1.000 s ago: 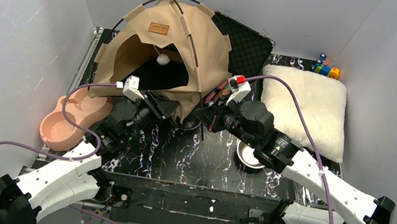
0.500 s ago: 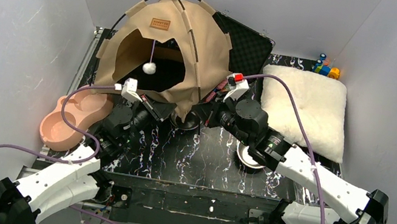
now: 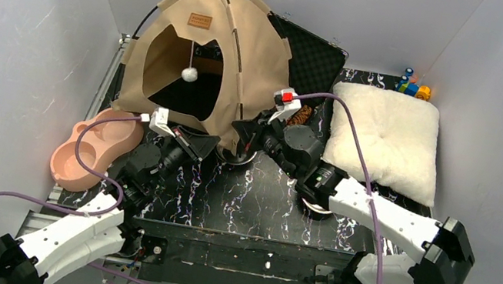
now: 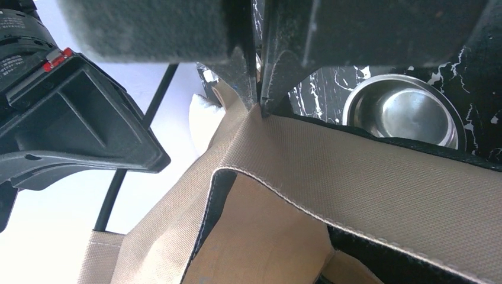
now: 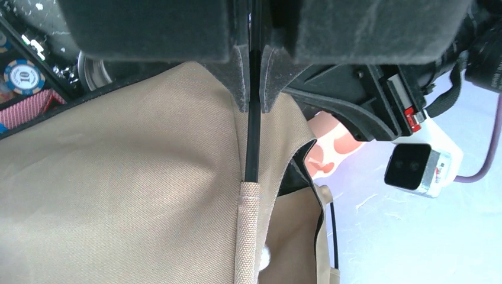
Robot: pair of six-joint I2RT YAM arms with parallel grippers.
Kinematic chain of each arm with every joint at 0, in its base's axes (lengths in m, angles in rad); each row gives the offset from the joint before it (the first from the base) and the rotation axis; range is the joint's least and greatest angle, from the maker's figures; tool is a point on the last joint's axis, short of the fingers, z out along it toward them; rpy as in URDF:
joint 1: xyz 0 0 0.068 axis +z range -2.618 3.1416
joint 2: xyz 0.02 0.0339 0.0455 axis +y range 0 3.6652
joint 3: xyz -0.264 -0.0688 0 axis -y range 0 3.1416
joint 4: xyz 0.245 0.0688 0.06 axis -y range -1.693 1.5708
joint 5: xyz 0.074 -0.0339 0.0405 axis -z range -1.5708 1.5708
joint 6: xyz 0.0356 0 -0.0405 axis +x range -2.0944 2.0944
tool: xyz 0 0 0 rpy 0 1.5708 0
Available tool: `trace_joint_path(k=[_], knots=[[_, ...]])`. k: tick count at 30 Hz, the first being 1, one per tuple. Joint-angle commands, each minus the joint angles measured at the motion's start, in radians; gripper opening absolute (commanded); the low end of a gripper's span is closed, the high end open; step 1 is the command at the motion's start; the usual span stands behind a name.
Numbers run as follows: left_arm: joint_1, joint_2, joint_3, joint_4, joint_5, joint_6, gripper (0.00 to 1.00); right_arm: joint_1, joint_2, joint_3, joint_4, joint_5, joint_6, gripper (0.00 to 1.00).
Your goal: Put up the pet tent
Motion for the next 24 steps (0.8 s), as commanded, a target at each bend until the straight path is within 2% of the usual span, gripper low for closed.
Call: trace_joint_path(k=[1,6,12,14,16,19,22,24], knots=[[-0.003,-0.016,-0.049,-0.065,0.036,0.018,0.0,-0.023,0.019,0.01,0.349,0.083,-0.107,0.01],[-0.004,-0.019,-0.072,-0.056,0.042,0.017,0.0,-0.05,0.061,0.049,0.379,0.041,-0.129,0.01],[-0.003,-0.036,-0.052,-0.099,0.02,0.016,0.0,-0.057,0.095,0.096,0.172,-0.035,-0.066,0.01],[-0.004,-0.044,-0.033,-0.153,-0.002,0.01,0.0,-0.057,0.087,0.088,0.044,-0.078,-0.025,0.01],[-0.003,-0.056,-0.024,-0.191,-0.02,-0.003,0.0,-0.057,0.068,0.074,-0.074,-0.116,0.026,0.09],[-0.003,-0.07,-0.036,-0.203,-0.03,-0.029,0.0,-0.057,0.042,0.033,-0.208,-0.199,0.096,0.28],[-0.003,-0.069,-0.049,-0.204,-0.03,-0.04,0.0,-0.058,0.012,-0.02,-0.277,-0.307,0.139,0.49],[-0.003,-0.065,-0.058,-0.191,-0.024,-0.05,0.0,-0.055,-0.003,-0.041,-0.314,-0.35,0.154,0.58]])
